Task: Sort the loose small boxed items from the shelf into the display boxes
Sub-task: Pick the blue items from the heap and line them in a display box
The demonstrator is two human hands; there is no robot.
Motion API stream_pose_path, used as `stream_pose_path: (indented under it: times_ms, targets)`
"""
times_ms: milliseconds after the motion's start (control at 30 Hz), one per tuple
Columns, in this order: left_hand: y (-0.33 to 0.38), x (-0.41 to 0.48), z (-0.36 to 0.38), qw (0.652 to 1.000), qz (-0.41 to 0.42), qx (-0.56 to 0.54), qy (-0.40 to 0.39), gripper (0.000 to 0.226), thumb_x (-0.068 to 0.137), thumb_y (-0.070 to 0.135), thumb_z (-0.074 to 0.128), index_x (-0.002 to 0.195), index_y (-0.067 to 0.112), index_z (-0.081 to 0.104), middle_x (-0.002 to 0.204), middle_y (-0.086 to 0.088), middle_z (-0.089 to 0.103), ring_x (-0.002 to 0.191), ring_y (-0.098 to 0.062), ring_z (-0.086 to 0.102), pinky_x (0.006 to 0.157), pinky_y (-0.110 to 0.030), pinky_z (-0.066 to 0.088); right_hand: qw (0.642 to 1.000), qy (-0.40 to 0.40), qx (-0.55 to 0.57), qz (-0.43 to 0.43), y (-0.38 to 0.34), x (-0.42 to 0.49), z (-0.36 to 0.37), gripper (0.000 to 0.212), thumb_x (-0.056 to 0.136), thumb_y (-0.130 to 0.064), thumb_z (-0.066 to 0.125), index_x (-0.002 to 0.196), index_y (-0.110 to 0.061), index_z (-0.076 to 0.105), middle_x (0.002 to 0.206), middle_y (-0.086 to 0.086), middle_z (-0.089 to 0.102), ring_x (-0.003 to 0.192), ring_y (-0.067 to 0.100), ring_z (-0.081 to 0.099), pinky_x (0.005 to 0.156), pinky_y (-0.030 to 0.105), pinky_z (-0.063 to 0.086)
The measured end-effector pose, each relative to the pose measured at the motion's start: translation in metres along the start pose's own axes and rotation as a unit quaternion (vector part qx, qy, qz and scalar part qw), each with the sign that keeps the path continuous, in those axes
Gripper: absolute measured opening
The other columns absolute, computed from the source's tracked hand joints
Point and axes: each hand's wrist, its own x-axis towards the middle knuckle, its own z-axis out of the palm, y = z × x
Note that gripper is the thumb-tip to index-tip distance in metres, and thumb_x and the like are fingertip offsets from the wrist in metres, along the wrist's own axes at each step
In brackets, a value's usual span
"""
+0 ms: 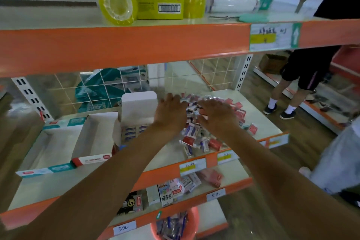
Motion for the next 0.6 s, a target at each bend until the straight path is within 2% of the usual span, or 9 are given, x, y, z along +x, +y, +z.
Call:
stream_pose_path:
  times_ms: [167,300,400,467,600]
  targets:
    - [0.028,0.014,0.000,1.000,0.017,-0.009,-0.020,0.040,0.096,0.022,0.045,0.136,0.017,0.046,0.140,-0.008,0.042,0.128,-0.030,0.034,0.098,-0.041,0.035,1.000,0.017,0.013,0.020,0.027,-0.014,0.002,0.045,0.092,-0.047,0.050,0.132,-0.026,0.053,0.133,0.004,0.057,0.122,0.027,0.052,0.101,0.044,0.040]
    - [0.046,0.025,0.010,0.999,0.030,-0.008,-0.037,0.040,0.096,0.023,0.048,0.135,0.017,0.048,0.151,-0.008,0.030,0.136,-0.031,0.027,0.105,-0.044,0.032,0.999,0.006,0.012,0.030,0.043,-0.022,0.003,0.043,0.091,-0.044,0.052,0.130,-0.025,0.055,0.128,0.004,0.060,0.121,0.026,0.053,0.103,0.044,0.040]
    - [0.056,0.032,0.019,0.998,0.025,-0.007,-0.049,0.038,0.095,0.027,0.050,0.132,0.018,0.053,0.151,-0.011,0.028,0.139,-0.032,0.022,0.106,-0.047,0.032,0.999,0.001,0.012,0.035,0.052,-0.026,0.005,0.044,0.090,-0.050,0.051,0.128,-0.028,0.056,0.128,0.004,0.060,0.118,0.026,0.055,0.099,0.045,0.044]
    - [0.058,0.035,0.025,0.998,0.022,0.003,-0.059,0.038,0.094,0.029,0.051,0.129,0.015,0.054,0.149,-0.013,0.032,0.137,-0.033,0.027,0.106,-0.047,0.033,0.999,-0.004,0.018,0.045,0.057,-0.027,0.008,0.045,0.089,-0.054,0.050,0.123,-0.026,0.061,0.126,0.005,0.060,0.117,0.027,0.055,0.098,0.044,0.045]
    - [0.051,0.037,0.037,0.998,0.001,-0.028,-0.053,0.035,0.093,0.036,0.051,0.120,0.017,0.062,0.129,-0.013,0.055,0.122,-0.030,0.047,0.101,-0.044,0.038,0.999,-0.018,0.006,0.044,0.060,-0.029,0.014,0.050,0.090,-0.059,0.047,0.116,-0.020,0.065,0.122,0.007,0.059,0.115,0.026,0.053,0.095,0.041,0.046]
